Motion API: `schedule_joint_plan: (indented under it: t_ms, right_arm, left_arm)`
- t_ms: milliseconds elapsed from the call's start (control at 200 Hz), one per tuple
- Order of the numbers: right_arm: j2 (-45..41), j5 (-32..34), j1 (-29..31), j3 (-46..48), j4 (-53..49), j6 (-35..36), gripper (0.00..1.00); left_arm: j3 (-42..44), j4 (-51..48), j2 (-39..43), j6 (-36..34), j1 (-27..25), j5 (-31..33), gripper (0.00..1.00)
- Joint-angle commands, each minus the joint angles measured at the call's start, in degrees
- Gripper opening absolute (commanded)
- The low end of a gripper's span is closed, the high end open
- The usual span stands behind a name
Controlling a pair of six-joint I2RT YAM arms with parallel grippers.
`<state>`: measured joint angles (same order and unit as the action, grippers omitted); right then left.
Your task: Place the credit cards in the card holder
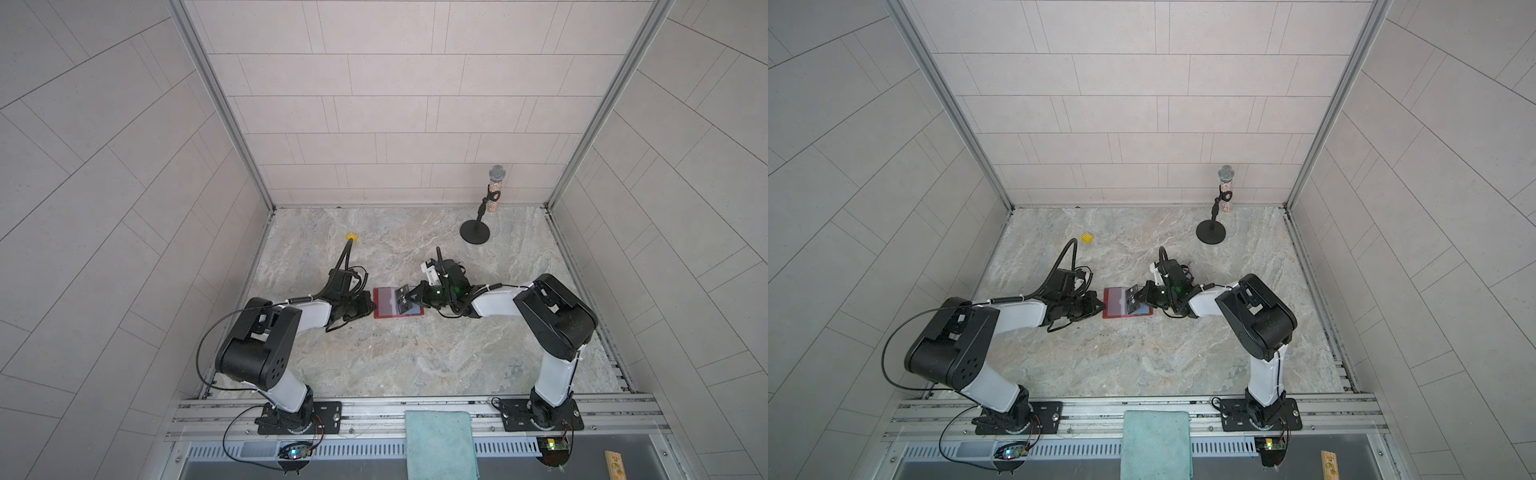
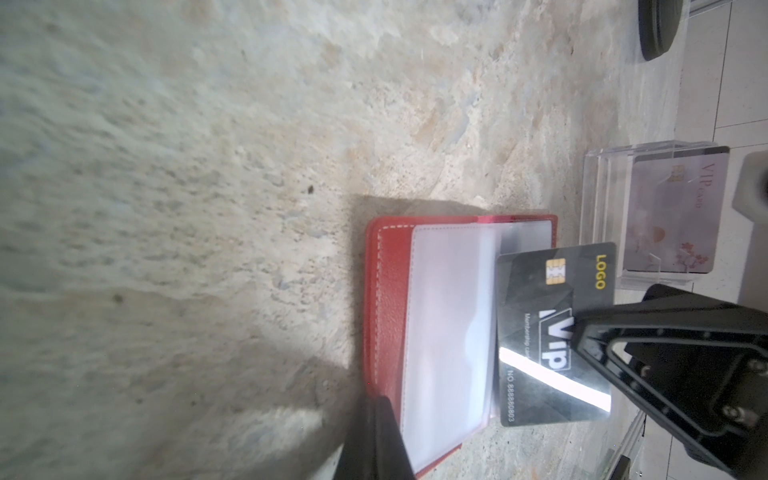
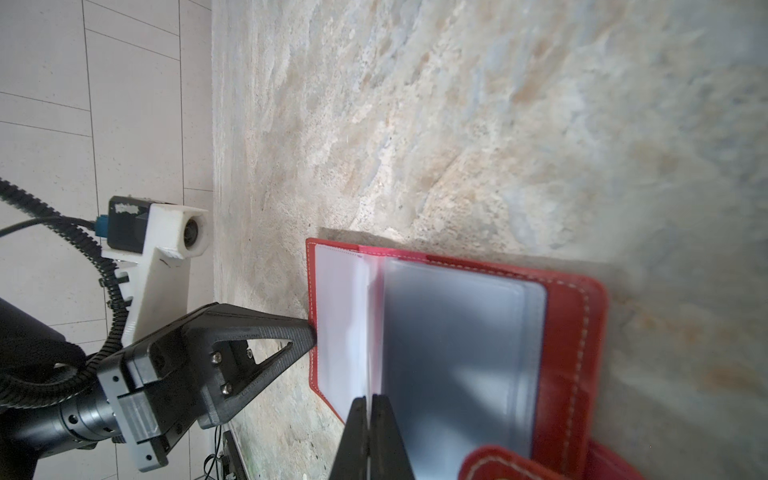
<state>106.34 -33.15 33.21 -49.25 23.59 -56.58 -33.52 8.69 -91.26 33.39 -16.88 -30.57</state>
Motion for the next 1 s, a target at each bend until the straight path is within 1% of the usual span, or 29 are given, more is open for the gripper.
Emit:
schedule_joint_plan:
  t_ms: [0, 375, 726, 996]
  right_arm:
    - [1.1, -0.3, -0.2, -0.5, -0.4, 0.0, 0.00]
    - [3.6, -1.8, -0.3, -0.8, 2.8, -1.7, 0.00]
    - [5.0, -0.6, -0.2, -0.3, 5.6, -2.6, 0.00]
    - [6.7, -0.8, -0.1, 0.5, 9.8, -4.0, 0.00]
  left_arm:
    - [-0.1, -2.7, 0.9, -1.2, 0.0, 1.0, 0.00]
    - [-0.1, -2.7, 0.6, -1.3, 0.0, 0.5, 0.00]
    - [0.1, -3.2, 0.9, -1.5, 0.1, 0.1, 0.00]
    - [0.5, -2.5, 1.1, -0.5, 0.0, -0.2, 0.00]
